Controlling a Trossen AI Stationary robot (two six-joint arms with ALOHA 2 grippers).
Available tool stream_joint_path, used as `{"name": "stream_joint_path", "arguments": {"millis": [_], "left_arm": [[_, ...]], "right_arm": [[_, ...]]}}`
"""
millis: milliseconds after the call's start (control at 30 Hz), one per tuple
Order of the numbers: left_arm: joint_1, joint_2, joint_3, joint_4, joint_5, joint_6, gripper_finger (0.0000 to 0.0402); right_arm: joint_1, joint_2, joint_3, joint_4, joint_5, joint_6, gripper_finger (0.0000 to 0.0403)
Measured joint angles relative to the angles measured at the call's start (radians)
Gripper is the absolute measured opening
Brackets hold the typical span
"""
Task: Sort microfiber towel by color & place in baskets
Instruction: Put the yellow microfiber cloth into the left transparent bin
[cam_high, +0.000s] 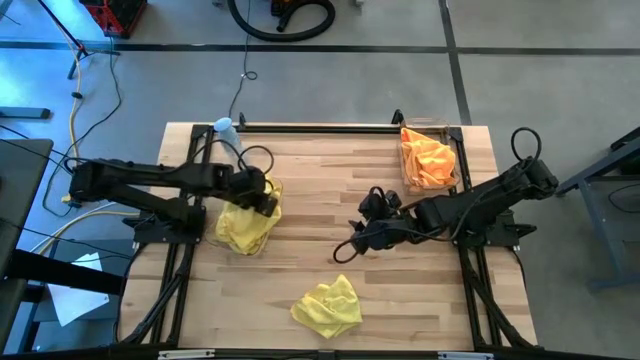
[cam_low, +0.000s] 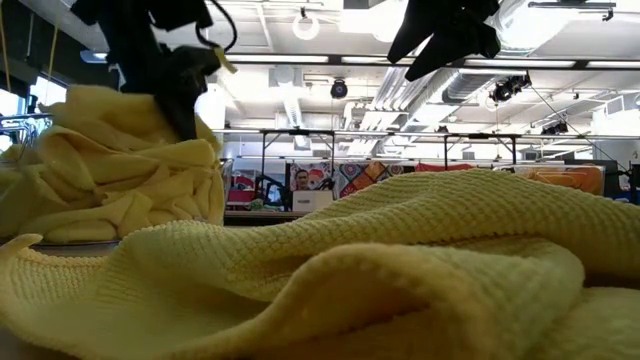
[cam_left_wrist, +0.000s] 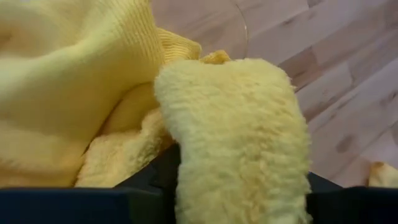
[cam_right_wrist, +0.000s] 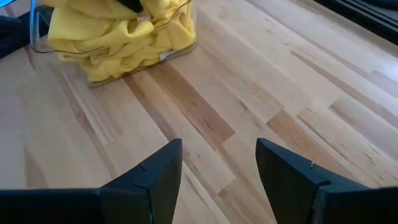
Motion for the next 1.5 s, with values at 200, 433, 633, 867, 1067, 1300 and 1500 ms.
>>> {"name": "stream_joint_path", "arguments": {"millis": [200,433,633,867,1067,1300,1500], "left_arm": [[-0.001,0.000,0.153,-0.231,-0.004,-0.010,0.0132],[-0.018,0.000,0.304,-0.426,-0.062,-0.024,0.0131],[-0.066,-0.001,0.352,-0.528,-0.135,-0.101,0.0131],[-0.180,-0.001,0.352,-0.476,-0.065,-0.175,0.0130],[-0.233,0.000,0.352,-0.530,-0.133,-0.216,0.0130],[-0.194,0.000,0.352,-0.568,-0.222,-0.190,0.0130],[-0.190,0.000,0.347,-0.574,-0.261,-0.177,0.0130]], "right_arm": [[0.000,0.000,0.000,0.000,-0.002,-0.019,0.0200],[0.000,0.000,0.000,0.000,-0.003,-0.021,0.0200],[0.000,0.000,0.000,-0.004,-0.003,-0.021,0.0200],[0.000,0.000,0.000,-0.004,-0.003,-0.021,0.0200],[-0.011,0.000,0.000,-0.007,-0.003,-0.021,0.0200],[-0.034,0.000,0.000,-0.007,-0.003,-0.021,0.0200],[-0.037,0.000,0.000,-0.007,-0.003,-0.021,0.0200]]}}
